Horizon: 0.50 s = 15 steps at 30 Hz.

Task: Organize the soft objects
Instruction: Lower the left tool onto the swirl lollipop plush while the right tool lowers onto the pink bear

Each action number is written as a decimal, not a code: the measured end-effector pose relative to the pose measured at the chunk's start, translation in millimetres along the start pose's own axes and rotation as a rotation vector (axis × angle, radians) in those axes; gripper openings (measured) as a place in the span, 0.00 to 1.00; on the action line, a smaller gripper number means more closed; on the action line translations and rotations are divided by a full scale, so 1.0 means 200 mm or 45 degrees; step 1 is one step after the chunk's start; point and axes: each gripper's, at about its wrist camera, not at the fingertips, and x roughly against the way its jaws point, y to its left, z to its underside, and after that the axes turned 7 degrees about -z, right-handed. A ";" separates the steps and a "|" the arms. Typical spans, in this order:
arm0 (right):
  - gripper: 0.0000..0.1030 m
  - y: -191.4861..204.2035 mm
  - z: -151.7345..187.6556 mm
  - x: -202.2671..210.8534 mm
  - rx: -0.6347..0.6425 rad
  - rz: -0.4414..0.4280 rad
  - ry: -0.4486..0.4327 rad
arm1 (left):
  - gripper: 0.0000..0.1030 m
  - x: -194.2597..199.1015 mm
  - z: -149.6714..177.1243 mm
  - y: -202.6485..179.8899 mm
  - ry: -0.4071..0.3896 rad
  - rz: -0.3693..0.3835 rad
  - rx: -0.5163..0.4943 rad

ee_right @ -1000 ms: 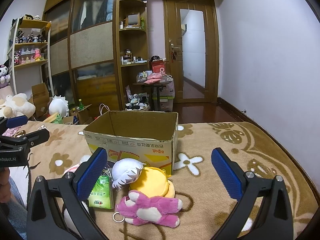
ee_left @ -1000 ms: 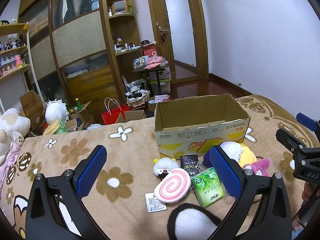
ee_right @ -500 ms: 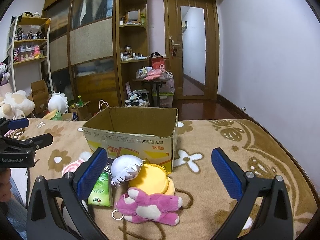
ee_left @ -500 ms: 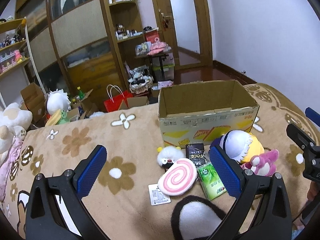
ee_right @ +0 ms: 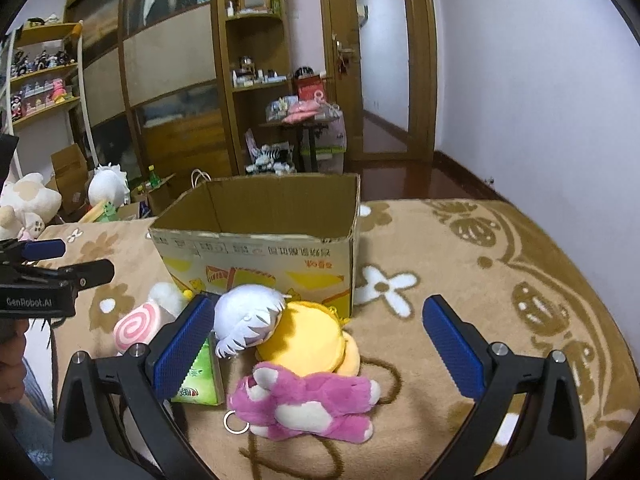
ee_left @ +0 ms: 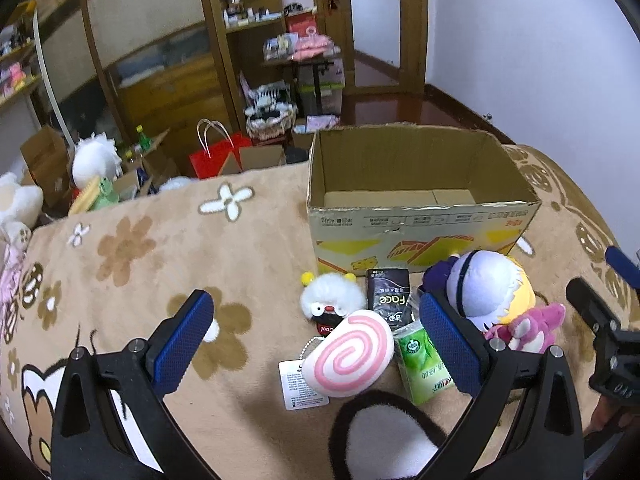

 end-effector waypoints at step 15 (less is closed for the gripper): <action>1.00 -0.02 0.09 -0.23 -0.049 -0.048 0.220 | 0.99 -0.27 0.08 -0.10 0.286 0.013 -0.105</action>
